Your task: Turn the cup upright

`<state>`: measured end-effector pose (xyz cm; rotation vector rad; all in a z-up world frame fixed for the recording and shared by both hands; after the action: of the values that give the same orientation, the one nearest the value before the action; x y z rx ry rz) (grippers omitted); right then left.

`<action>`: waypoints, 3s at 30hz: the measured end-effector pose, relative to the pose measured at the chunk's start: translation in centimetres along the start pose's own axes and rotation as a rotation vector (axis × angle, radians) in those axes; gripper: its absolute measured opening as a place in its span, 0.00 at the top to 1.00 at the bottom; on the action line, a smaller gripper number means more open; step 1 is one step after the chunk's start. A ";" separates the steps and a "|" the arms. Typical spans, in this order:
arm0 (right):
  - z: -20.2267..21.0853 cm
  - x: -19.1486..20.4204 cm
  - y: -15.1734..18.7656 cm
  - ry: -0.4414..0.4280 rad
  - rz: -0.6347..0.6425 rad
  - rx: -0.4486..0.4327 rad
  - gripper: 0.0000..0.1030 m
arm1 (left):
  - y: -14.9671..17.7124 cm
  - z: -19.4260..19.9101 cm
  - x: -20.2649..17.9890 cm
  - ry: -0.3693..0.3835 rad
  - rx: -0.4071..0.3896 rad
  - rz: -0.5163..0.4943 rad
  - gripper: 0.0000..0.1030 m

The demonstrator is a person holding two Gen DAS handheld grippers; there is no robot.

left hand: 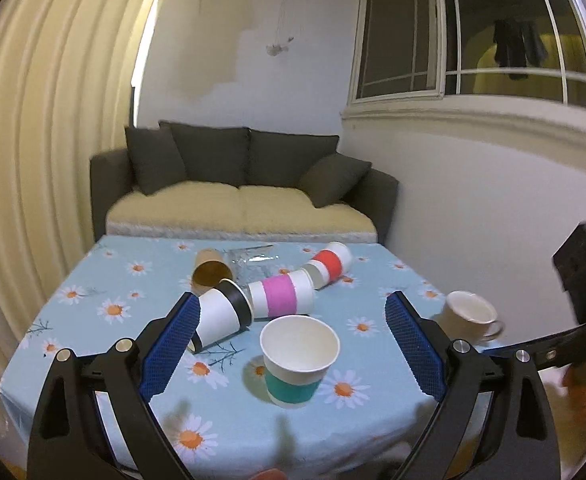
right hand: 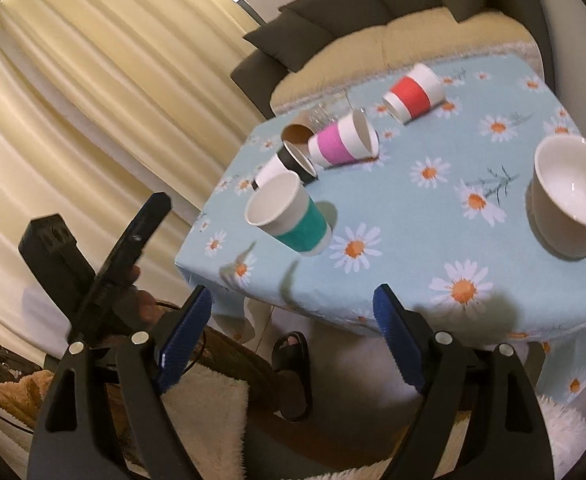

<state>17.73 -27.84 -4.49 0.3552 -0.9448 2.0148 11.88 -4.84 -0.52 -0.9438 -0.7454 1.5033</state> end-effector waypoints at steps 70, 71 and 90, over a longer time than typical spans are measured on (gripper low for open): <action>-0.3 1.0 1.6 0.334 0.256 -0.209 0.13 | 4.8 4.1 6.7 -0.027 0.158 -0.039 0.11; -0.4 1.0 1.6 0.335 0.258 -0.208 0.13 | 4.8 4.1 6.7 -0.027 0.158 -0.039 0.11; -0.7 0.8 1.5 0.336 0.258 -0.200 0.13 | 4.8 4.0 6.5 -0.021 0.157 -0.037 0.11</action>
<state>16.13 -27.35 -5.21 -0.2202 -1.0029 2.0994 5.95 1.08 -3.74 -0.7927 -0.6464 1.5177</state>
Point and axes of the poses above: each gripper's, at about its wrist camera, not at the fingertips, and z roughly against the way its jaws point, x to its left, y to its underside, the point moved 5 cm from there along -z, roughly the way its jaws point, and after that the axes turned 8 degrees about x, right-handed, at the moved point
